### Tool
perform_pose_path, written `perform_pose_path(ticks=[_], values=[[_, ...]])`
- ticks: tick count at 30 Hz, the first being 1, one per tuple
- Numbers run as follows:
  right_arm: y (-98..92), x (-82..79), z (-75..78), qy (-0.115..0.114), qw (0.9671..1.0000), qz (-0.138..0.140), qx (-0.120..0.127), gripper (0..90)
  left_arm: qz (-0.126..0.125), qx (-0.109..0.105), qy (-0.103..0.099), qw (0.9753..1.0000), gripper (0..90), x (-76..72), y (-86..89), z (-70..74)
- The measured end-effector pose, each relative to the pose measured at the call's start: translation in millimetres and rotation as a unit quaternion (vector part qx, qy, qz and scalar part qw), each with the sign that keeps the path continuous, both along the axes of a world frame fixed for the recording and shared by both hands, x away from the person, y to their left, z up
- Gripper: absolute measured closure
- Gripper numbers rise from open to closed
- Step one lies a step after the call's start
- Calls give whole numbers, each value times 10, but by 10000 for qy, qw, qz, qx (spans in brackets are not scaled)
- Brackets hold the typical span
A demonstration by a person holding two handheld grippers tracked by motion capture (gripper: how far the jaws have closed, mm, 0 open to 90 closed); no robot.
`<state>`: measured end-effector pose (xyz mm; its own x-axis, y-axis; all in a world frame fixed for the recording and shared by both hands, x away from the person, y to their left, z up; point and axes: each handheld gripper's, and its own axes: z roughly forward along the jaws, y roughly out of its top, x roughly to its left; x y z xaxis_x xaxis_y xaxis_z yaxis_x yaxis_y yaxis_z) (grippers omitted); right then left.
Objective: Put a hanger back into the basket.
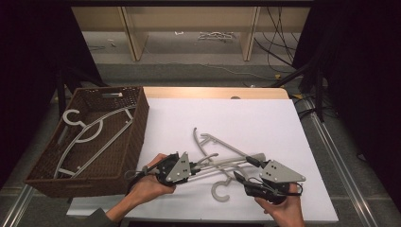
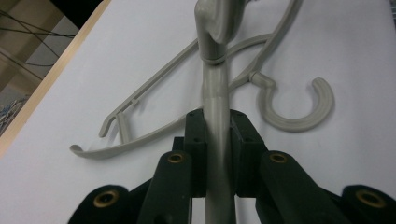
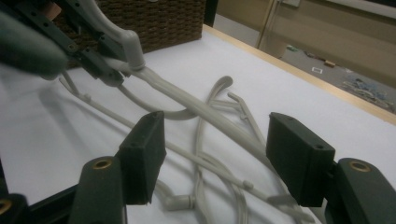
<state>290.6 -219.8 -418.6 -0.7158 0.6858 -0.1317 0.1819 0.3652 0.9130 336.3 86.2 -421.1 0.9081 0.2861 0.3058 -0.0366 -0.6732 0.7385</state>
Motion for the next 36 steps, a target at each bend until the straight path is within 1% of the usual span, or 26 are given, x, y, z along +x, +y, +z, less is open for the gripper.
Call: perform_pose_path(ticks=[1,2,3,5,6,8,9,11,12,13,14,15,16,18,23,25,26,27,28,29,30,32,33,34,35,36], values=[[-1,-3,-13,74,10000,-1,-61,383,45,-15,69,10000,793,12,14,10],[-1,-3,-13,74,10000,-1,-61,383,85,-37,108,9999,793,19,24,14],[9,-1,-26,143,9999,21,-57,374,242,-74,184,9995,793,42,52,31],[14,-2,-34,155,9999,24,-54,368,283,-65,228,9993,793,56,68,43],[15,-4,-42,224,9997,33,-82,362,354,-125,274,9989,793,69,84,47],[22,-6,-64,252,9997,9,-67,348,500,-304,431,9974,793,95,120,68],[14,-13,-75,404,9992,0,-67,331,593,-421,576,9957,793,118,166,112],[14,-9,-85,431,9990,-21,-61,314,643,-461,587,9951,794,132,192,138],[13,-8,-93,516,9987,-30,-45,293,692,-481,613,9946,794,137,213,163],[16,-2,-122,637,9979,-65,-69,264,818,-642,664,9924,793,157,270,225],[16,-2,-122,637,9979,-65,-69,264,818,-642,664,9924,793,157,270,225],[11,-6,-131,707,9974,-68,-131,258,875,-744,723,9907,794,160,291,253],[11,-6,-131,707,9974,-68,-131,258,883,-712,721,9909,794,170,327,290],[12,-2,-141,695,9975,-63,-105,233,960,-902,789,9881,794,175,375,338],[-17,9,-166,801,9967,-81,-113,232,1087,-1095,779,9850,794,172,481,457],[-27,10,-172,812,9966,-104,-120,232,1081,-1129,787,9846,794,169,514,487],[-37,11,-183,866,9961,-98,-157,232,1109,-1149,791,9840,794,162,526,499],[-40,12,-187,881,9959,-95,-167,232,1144,-1201,822,9827,794,147,541,502],[-40,12,-187,881,9959,-95,-167,232,1144,-1201,822,9827,794,147,541,502],[-41,14,-194,889,9958,-109,-207,232,1269,-1204,665,9823,794,147,561,504],[-42,15,-195,895,9957,-102,-208,233,1202,-1214,852,9816,794,124,574,498],[-44,16,-194,900,9957,-92,-212,234,1157,-1227,896,9816,794,123,581,497],[-48,17,-196,895,9957,-97,-210,235,1084,-1309,918,9812,794,120,606,510],[-48,17,-196,895,9957,-97,-210,235,1084,-1309,918,9812,794,120,606,510],[-51,17,-198,900,9956,-101,-219,235,1085,-1263,843,9824,794,129,631,526],[-51,17,-200,916,9955,-107,-219,236,1205,-1321,990,9789,794,98,654,541]])
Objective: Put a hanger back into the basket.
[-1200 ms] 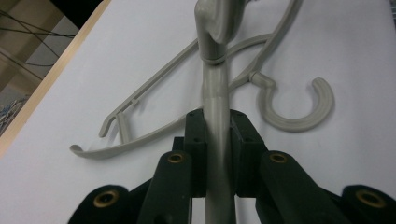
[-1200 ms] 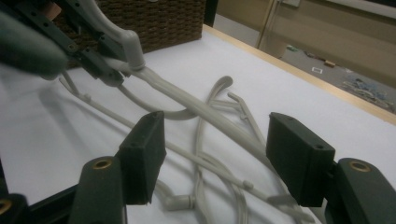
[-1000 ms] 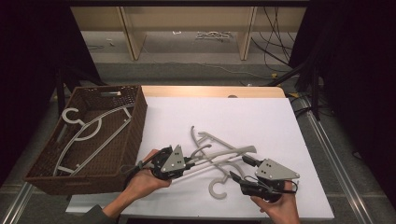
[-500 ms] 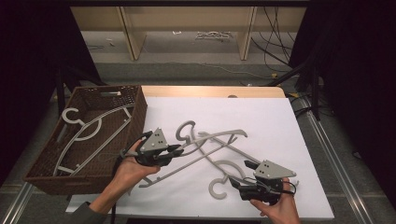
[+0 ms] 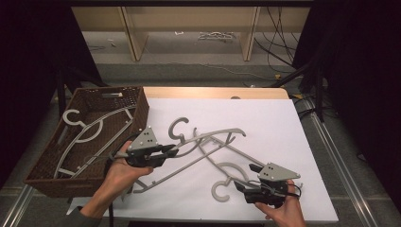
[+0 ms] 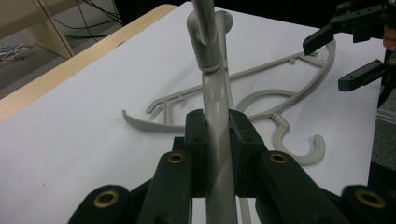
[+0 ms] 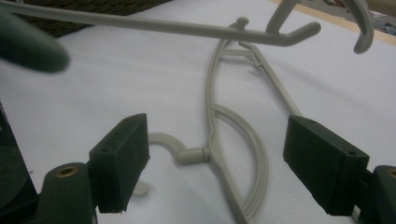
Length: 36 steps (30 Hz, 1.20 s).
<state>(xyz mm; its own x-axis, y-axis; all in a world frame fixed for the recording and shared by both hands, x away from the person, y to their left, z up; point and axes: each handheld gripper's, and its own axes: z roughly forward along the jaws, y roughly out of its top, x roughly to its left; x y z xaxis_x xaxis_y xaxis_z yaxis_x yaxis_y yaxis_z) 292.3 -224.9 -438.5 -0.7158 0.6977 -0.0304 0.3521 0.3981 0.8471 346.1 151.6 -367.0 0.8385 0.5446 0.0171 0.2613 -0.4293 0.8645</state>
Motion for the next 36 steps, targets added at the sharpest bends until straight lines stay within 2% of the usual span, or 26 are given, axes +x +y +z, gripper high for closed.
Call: perform_pose_path(ticks=[6,10,14,16,18,21,26,30,31,32,36], values=[[5,-2,-8,32,10000,-11,-11,239,78,-121,10,9999,794,-19,177,169],[9,-1,-14,45,10000,-8,-26,239,162,-172,-81,9997,794,-20,298,305],[12,1,-20,47,10000,10,-44,240,314,13,-325,9990,794,1,420,433],[12,2,-23,60,10000,4,-24,240,425,35,-377,9984,794,27,494,494],[10,4,-29,77,10000,6,-27,239,510,16,-404,9979,794,55,564,549],[13,6,-32,120,9999,8,-45,239,629,111,-467,9969,794,98,683,643],[13,7,-35,104,9999,15,-54,239,800,91,-444,9958,794,148,834,718],[16,4,-42,132,9999,16,-63,239,1022,89,-440,9938,794,195,1023,782],[16,4,-41,124,9999,13,-60,239,1156,115,-451,9922,794,210,1120,810],[16,4,-41,124,9999,13,-60,239,1156,115,-451,9922,794,210,1120,810],[19,6,-47,146,9999,6,-36,239,1381,181,-530,9888,795,245,1303,837]])
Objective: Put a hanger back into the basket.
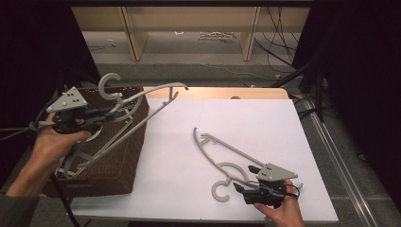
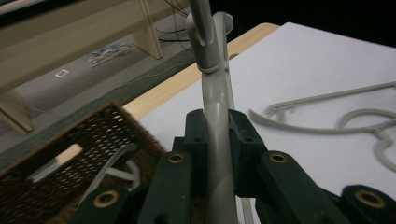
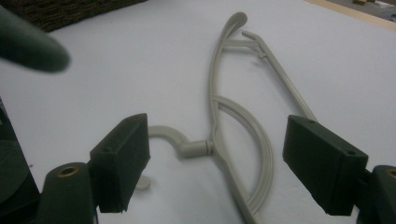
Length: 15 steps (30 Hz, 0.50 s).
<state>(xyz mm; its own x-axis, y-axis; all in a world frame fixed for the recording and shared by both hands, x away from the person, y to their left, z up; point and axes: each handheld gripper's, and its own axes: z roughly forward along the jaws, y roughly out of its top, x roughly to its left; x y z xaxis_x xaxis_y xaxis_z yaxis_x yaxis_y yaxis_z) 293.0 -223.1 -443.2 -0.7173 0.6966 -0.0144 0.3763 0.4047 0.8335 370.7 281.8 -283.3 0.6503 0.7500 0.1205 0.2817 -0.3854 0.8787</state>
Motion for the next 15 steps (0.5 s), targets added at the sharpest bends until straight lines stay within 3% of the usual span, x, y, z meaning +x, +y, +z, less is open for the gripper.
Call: perform_pose_path(ticks=[10,15], values=[[-4,4,-3,-5,10000,-2,-31,239,387,50,-84,9992,795,49,410,-58],[1,0,-7,-2,10000,-9,-36,241,709,119,-97,9974,795,81,603,-80]])
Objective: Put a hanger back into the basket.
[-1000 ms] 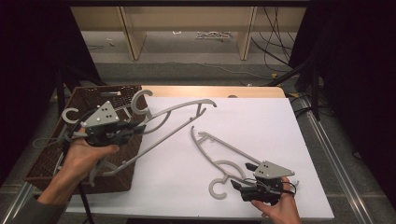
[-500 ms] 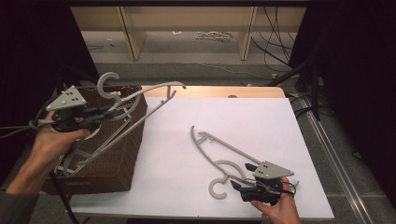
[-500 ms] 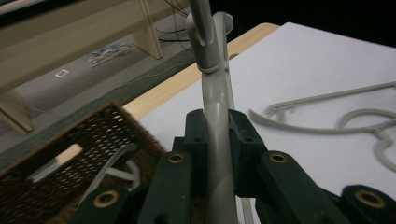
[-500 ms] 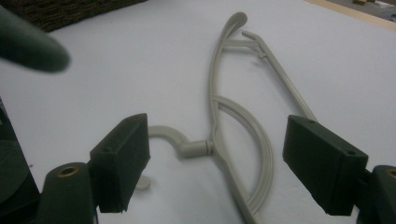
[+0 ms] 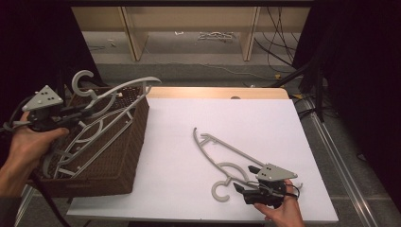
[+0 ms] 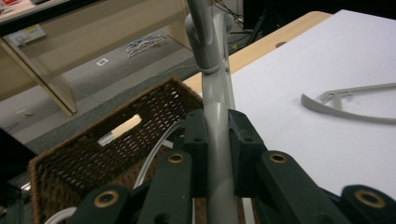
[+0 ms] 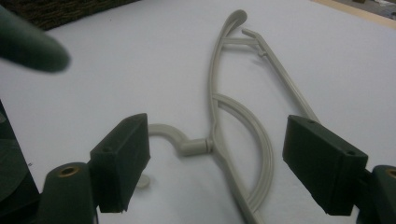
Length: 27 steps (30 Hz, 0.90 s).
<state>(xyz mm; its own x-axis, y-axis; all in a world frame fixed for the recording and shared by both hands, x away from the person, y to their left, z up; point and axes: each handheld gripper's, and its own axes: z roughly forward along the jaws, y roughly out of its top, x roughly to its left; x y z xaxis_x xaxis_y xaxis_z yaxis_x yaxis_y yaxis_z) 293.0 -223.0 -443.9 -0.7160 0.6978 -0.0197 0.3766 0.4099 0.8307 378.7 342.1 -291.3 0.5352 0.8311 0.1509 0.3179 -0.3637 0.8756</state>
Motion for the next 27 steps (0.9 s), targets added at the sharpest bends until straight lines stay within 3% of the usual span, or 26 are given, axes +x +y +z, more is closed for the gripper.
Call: perform_pose_path(ticks=[5,13,20,23,27], values=[[-3,5,-3,-5,10000,-9,-10,242,49,117,1,9999,795,49,130,-40],[-9,8,0,19,10000,-14,-5,243,173,58,-17,9998,796,155,366,-114],[-7,6,-3,0,10000,-20,-12,243,252,164,40,9995,795,187,525,-294],[-8,8,-3,13,10000,-20,-13,243,252,159,45,9995,796,186,551,-326],[-8,8,0,28,10000,-14,-5,242,359,-20,121,9993,796,179,613,-397]])
